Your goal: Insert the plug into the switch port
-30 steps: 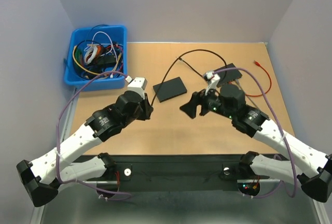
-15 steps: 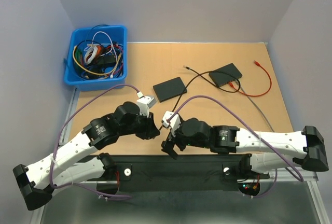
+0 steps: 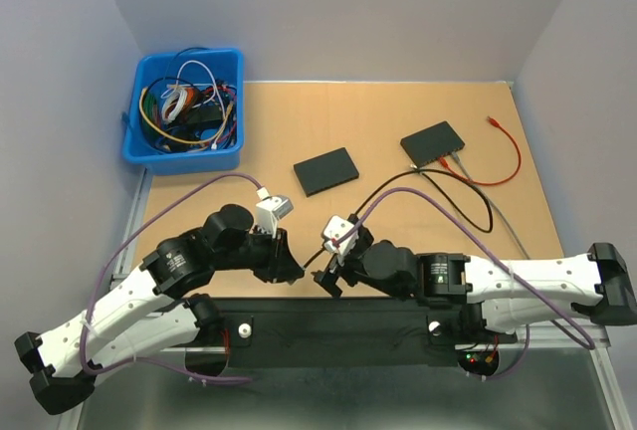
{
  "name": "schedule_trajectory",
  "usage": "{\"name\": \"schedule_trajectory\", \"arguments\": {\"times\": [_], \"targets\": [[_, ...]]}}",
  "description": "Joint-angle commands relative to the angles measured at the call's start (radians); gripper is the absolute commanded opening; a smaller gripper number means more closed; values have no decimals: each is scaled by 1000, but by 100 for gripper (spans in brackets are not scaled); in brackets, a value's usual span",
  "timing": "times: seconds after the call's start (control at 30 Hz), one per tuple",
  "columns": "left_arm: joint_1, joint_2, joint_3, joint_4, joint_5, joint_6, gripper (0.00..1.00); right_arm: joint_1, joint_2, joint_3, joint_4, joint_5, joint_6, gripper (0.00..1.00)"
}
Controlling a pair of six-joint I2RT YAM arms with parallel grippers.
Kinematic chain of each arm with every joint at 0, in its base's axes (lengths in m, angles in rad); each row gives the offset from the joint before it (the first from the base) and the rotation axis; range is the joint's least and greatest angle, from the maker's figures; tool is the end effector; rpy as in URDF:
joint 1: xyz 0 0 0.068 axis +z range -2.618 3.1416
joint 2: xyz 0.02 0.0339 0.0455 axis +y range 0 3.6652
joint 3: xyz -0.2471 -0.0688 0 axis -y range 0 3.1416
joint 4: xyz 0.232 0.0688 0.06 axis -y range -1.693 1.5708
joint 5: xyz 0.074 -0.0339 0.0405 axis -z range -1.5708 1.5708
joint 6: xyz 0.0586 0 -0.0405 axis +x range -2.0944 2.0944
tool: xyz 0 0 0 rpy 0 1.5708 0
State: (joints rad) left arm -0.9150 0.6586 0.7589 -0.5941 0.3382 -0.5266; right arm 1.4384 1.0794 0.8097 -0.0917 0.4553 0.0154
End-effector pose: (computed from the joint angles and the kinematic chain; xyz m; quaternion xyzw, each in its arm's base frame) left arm 0.0841 -0.1412 0.2864 0.2480 0.8137 -0.4422 0.2844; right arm 0.0601 0.2558 0.2826 -0.4261 0.6908 0.2293 0.5372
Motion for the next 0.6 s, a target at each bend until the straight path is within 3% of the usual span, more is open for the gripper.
{"name": "schedule_trajectory", "arguments": {"times": [0.0,0.3,0.4,0.5,0.53,0.57], "targets": [[-5,-11,-7,50,87,-35,0,19,43,40,69,75,-58,100],[-5,-50,-16,93,163,-70,0,20,117,49,144,77,-75,100],[-5,-53,-38,91,165,-65,0,19,116,46,165,53,-72,92],[-4,-57,-59,106,160,-69,0,19,114,37,175,23,-65,56],[-4,-59,-61,108,157,-69,0,20,116,34,176,19,-60,25],[-4,-65,-61,111,148,-70,0,20,116,29,178,7,-52,14]]}}
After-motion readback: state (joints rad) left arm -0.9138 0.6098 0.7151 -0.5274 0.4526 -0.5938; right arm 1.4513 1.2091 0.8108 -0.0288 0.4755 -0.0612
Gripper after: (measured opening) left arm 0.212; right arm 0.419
